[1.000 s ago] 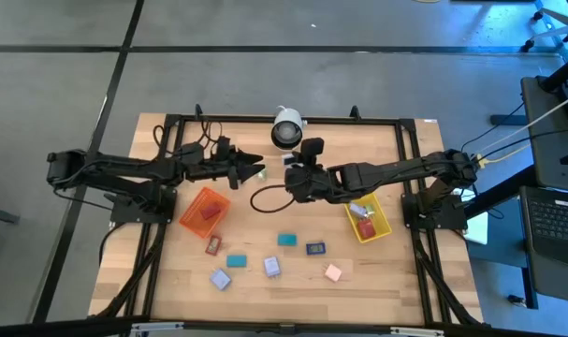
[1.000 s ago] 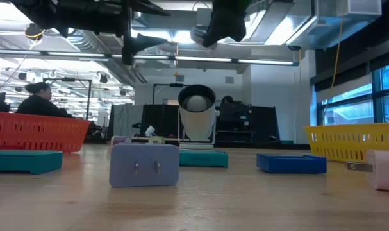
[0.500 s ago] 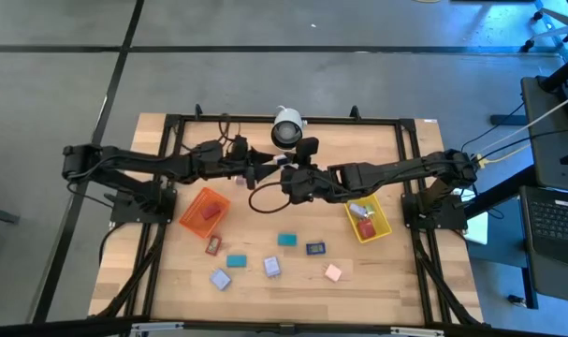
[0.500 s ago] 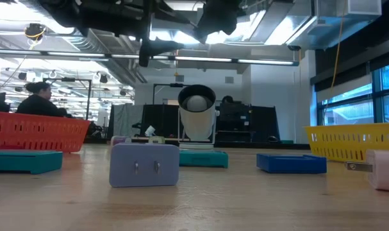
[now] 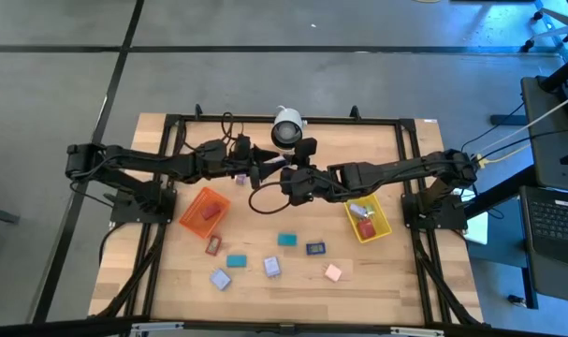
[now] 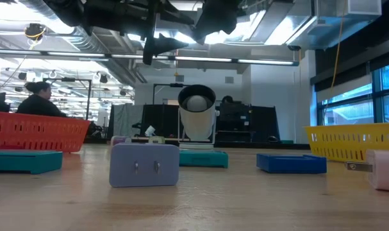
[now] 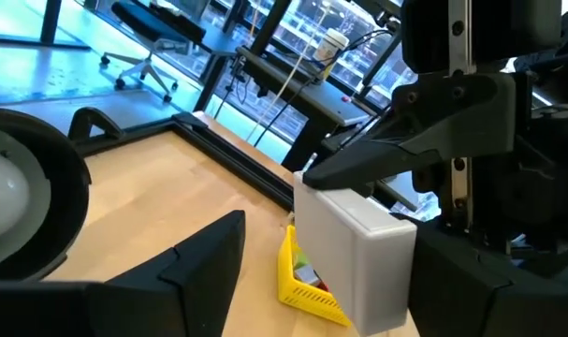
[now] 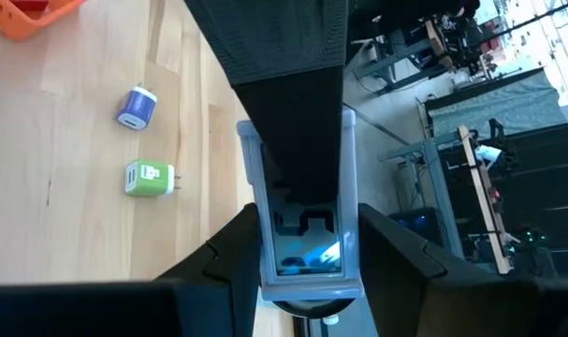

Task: Pick & Place Office items
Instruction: Put the white digital clock into the orange basket

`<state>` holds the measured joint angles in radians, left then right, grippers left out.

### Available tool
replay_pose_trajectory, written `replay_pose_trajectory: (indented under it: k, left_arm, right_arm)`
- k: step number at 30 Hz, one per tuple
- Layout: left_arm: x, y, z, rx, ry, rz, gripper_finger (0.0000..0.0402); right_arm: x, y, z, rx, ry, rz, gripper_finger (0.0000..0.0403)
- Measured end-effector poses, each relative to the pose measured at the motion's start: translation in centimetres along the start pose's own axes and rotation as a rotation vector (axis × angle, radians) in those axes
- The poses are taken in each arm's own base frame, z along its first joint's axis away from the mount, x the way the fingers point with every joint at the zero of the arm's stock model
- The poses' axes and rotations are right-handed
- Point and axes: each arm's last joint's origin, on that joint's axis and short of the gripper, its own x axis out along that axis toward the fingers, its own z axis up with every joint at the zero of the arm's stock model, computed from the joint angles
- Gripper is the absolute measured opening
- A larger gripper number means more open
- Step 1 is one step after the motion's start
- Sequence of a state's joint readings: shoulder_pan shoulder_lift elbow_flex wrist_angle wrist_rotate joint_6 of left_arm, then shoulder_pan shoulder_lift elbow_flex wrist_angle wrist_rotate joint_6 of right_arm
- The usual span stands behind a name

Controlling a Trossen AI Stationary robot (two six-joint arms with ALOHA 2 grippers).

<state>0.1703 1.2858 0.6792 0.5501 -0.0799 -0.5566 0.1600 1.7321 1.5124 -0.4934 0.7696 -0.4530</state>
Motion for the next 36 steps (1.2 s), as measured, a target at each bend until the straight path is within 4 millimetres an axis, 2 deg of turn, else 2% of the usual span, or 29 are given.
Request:
replay_pose_trajectory:
  k: [19,31,33,36]
  left_arm:
    - [-0.07,-0.73,-0.47,0.022,0.020,-0.028,0.0082]
    - [-0.07,-0.74,-0.50,0.022,0.027,-0.037,0.0072]
    - [-0.08,-0.74,-0.52,0.022,0.028,-0.039,0.0071]
    - [-0.09,-0.77,-0.53,0.022,0.031,-0.049,0.0071]
  right_arm:
    - [0.10,-0.05,-0.09,-0.007,0.008,-0.004,0.0141]
    - [0.07,-0.08,-0.08,-0.006,0.006,-0.004,0.0138]
    - [0.06,-0.07,-0.07,-0.006,0.003,0.002,0.0147]
    - [0.04,-0.05,0.03,0.001,-0.014,0.023,0.0182]
